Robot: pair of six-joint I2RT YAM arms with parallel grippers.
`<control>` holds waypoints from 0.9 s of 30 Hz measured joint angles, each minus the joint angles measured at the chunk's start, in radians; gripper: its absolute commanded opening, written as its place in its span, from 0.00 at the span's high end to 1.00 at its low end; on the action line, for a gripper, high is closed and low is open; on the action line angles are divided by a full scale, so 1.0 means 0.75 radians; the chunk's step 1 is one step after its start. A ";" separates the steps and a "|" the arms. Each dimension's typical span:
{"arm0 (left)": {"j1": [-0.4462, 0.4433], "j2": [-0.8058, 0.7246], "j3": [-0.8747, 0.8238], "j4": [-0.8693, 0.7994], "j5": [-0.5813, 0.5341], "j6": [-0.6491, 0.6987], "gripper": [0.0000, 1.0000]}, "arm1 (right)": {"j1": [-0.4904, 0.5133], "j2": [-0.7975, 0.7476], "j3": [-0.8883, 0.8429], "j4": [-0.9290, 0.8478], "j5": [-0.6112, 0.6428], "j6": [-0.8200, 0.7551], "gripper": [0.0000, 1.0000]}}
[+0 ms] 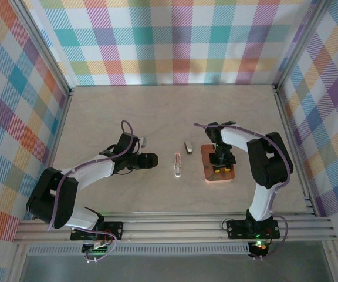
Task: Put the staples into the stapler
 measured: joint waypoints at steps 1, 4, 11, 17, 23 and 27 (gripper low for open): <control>0.000 0.000 0.000 0.000 0.000 0.001 0.30 | 0.000 0.001 0.000 0.001 0.000 -0.001 0.71; 0.000 0.000 0.000 0.000 0.001 0.001 0.30 | 0.000 0.003 0.000 0.002 -0.005 -0.012 0.73; 0.000 0.000 0.000 0.000 0.001 0.001 0.30 | 0.000 0.002 0.003 0.002 -0.012 -0.020 0.76; 0.005 0.000 0.000 -0.001 0.004 0.001 0.30 | 0.000 -0.005 0.009 -0.002 -0.013 -0.020 0.77; 0.005 0.000 0.000 -0.001 0.004 0.001 0.30 | 0.000 -0.028 0.035 -0.011 -0.012 -0.020 0.77; 0.005 0.000 0.000 -0.001 0.004 0.002 0.30 | 0.000 -0.041 0.071 -0.015 -0.009 -0.020 0.76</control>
